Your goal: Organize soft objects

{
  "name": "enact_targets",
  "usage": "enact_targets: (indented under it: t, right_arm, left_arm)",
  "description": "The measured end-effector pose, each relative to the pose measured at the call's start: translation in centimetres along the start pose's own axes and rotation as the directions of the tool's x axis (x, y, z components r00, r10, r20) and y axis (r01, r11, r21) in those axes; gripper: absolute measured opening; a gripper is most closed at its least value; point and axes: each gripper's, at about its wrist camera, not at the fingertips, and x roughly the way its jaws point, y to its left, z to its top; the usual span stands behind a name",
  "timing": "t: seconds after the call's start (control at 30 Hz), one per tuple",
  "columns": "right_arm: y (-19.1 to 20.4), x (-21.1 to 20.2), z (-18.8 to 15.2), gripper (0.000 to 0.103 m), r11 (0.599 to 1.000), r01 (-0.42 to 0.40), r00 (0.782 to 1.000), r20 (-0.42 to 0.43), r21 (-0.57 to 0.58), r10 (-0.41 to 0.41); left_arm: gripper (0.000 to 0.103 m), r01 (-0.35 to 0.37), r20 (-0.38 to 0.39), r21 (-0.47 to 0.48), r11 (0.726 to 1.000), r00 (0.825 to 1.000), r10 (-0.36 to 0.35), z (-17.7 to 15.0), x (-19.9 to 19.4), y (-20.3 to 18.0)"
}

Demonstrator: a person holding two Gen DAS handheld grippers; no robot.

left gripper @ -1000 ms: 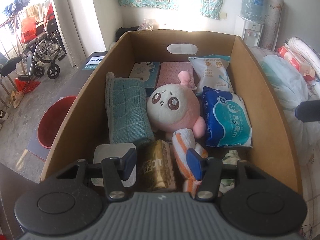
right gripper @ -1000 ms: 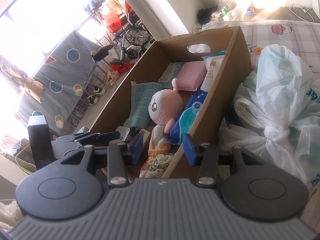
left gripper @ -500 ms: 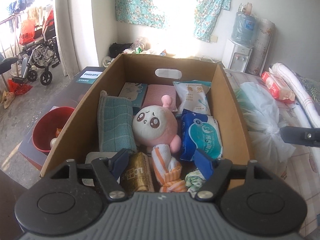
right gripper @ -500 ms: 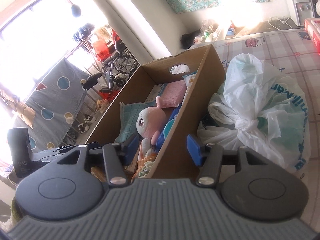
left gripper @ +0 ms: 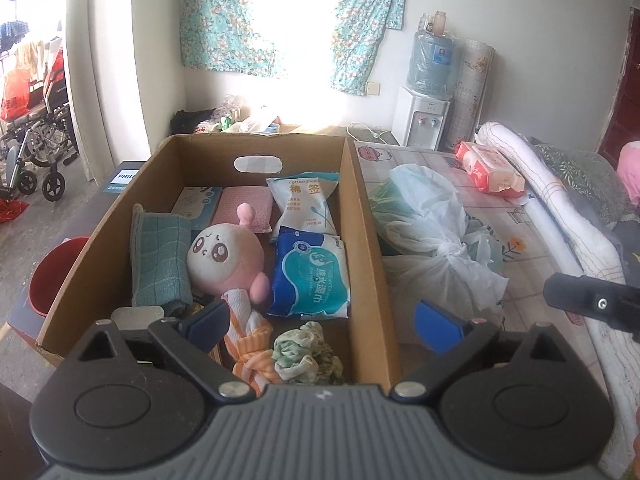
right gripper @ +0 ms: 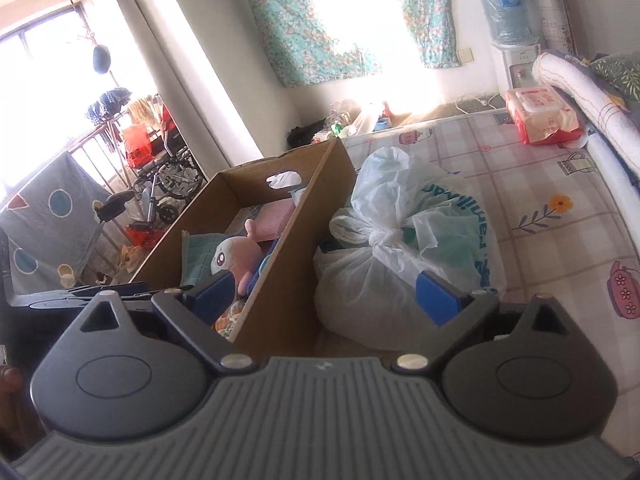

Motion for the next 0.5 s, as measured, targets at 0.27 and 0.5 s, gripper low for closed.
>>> enact_targets:
  t: [0.27, 0.5]
  right_arm:
    - [1.8, -2.2, -1.2, 0.102, 0.986, 0.114, 0.993, 0.027, -0.117, -0.112]
    - [2.6, -3.2, -2.1, 0.102, 0.980, 0.156, 0.988, 0.019, -0.125, -0.155]
  left_arm:
    - [0.103, -0.030, -0.011, 0.009, 1.000, 0.999, 0.030, -1.1, -1.2, -0.7]
    - [0.103, -0.065, -0.030, -0.012, 0.998, 0.997, 0.065, -2.1, -1.8, -1.1]
